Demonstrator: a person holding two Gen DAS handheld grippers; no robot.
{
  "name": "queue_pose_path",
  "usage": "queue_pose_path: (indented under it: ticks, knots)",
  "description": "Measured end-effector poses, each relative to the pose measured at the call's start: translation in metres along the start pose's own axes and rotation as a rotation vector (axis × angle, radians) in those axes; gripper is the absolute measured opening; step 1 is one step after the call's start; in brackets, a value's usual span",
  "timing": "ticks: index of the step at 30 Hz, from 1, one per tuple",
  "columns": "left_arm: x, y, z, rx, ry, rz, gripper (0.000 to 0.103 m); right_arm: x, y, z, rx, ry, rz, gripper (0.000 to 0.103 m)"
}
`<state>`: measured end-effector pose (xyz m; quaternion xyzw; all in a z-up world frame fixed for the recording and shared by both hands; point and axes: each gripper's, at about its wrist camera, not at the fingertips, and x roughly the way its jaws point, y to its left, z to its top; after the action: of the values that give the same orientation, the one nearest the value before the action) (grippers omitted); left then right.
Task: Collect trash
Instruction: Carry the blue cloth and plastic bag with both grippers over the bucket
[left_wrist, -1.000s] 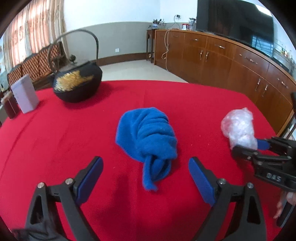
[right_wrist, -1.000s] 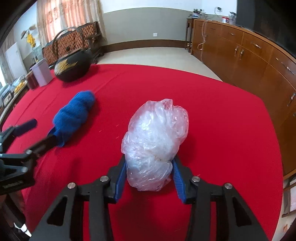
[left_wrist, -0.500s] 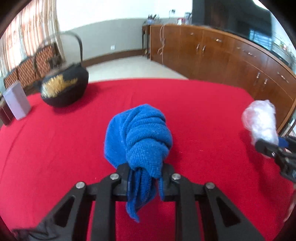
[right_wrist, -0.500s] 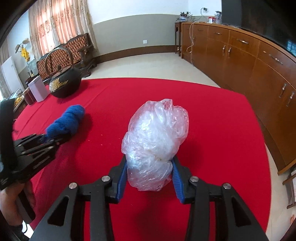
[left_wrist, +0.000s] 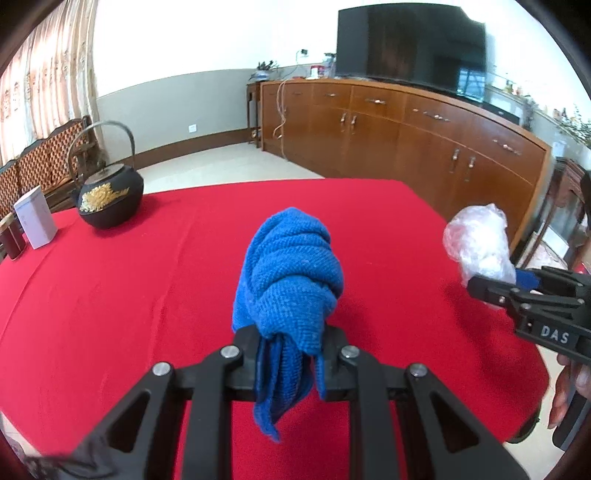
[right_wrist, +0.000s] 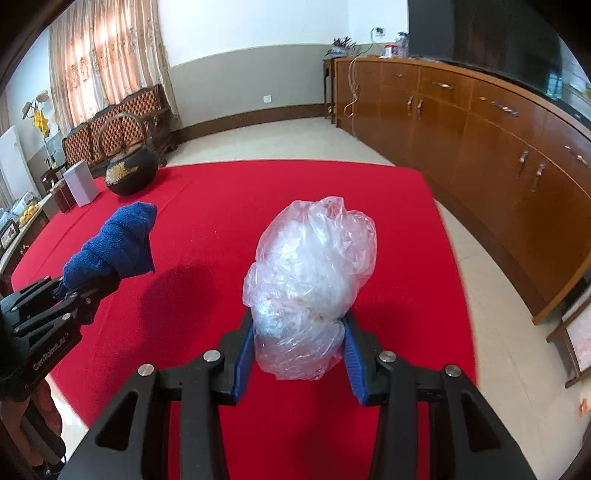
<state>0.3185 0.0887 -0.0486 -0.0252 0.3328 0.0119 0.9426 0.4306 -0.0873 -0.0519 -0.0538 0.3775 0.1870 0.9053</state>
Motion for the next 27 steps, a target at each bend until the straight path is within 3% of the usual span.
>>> queue_pose_path:
  ticks: [13,27]
  knots:
    - [-0.041,-0.057,-0.025,0.026,-0.023,-0.101,0.022,-0.112,-0.059,-0.070,0.067,-0.068,-0.068,0.045]
    - [-0.058,-0.130,-0.048,0.109,-0.016,-0.201,0.022,-0.172,-0.125,-0.140,0.165,-0.060,-0.164,0.045]
